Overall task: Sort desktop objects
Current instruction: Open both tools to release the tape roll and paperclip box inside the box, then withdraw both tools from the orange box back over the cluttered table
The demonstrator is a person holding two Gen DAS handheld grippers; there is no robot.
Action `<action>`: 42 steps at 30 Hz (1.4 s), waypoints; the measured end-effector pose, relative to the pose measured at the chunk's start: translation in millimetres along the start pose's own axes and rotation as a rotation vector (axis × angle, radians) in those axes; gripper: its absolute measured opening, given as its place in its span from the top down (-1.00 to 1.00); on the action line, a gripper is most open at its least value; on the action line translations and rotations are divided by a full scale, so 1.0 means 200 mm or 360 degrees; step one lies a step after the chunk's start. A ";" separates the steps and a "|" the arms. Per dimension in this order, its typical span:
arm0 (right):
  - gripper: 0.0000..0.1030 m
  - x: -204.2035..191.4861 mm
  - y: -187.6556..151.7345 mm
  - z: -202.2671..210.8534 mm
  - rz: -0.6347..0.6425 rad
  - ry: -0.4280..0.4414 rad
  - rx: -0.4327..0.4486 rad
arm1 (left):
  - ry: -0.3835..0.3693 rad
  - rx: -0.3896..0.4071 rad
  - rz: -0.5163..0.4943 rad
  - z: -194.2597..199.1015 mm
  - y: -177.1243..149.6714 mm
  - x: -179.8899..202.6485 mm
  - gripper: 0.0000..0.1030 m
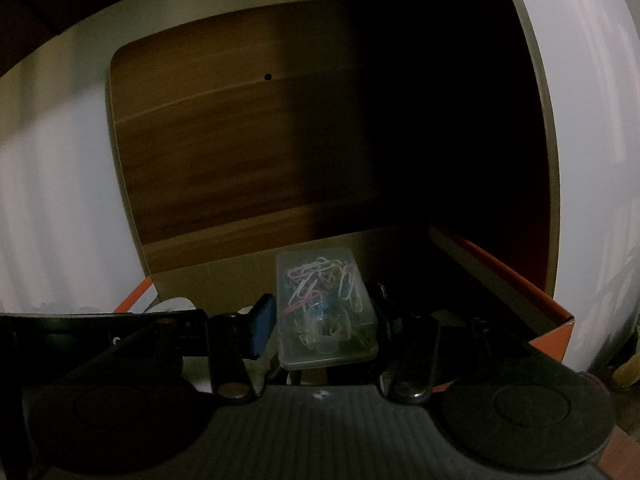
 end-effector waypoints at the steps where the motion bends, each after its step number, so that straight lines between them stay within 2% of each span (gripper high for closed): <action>1: 0.03 0.00 0.00 0.00 0.0003 -0.0002 0.0000 | 0.0003 0.0002 0.0004 0.00 0.00 0.00 -0.33; 8: 0.00 -0.01 -0.02 0.00 0.0000 -0.0007 0.0023 | 0.0011 0.0015 0.0016 0.00 0.00 0.00 -0.41; 12: -0.16 0.00 -0.03 0.00 -0.0004 -0.0030 0.0055 | -0.0001 0.0010 0.0044 0.00 0.00 -0.01 -0.50; 22: -0.31 0.00 -0.01 0.04 -0.0031 -0.0001 0.0105 | 0.0042 0.0042 0.0027 0.05 0.02 -0.03 -0.60; 25: -0.48 0.00 0.00 0.05 -0.0035 -0.0037 0.0127 | 0.0072 0.0067 0.0038 0.08 0.03 -0.04 -0.80; 27: -0.79 0.01 0.01 0.07 -0.0068 -0.0065 0.0150 | 0.0094 0.0083 0.0050 0.10 0.04 -0.04 -1.00; 29: -1.00 0.04 0.03 0.09 -0.0132 -0.0060 0.0155 | 0.0073 0.0101 0.0044 0.13 0.04 -0.04 -1.00; 32: -1.00 0.04 0.04 0.11 -0.0148 -0.0075 0.0124 | 0.0099 0.0114 0.0013 0.16 0.05 -0.02 -1.00; 42: -1.00 0.01 0.06 0.21 -0.0131 -0.0082 0.0140 | 0.0085 0.0125 0.0018 0.26 0.05 -0.04 -1.00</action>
Point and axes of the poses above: each gripper's, at about its wrist camera, not at the fingertips, and z roughly against the way its jaws point, x to its right, y to its top, the point moved 2 cm from there along -z, roughly the way its jaws point, and after that the axes turned 2 degrees about -x, right-handed, at the moved point
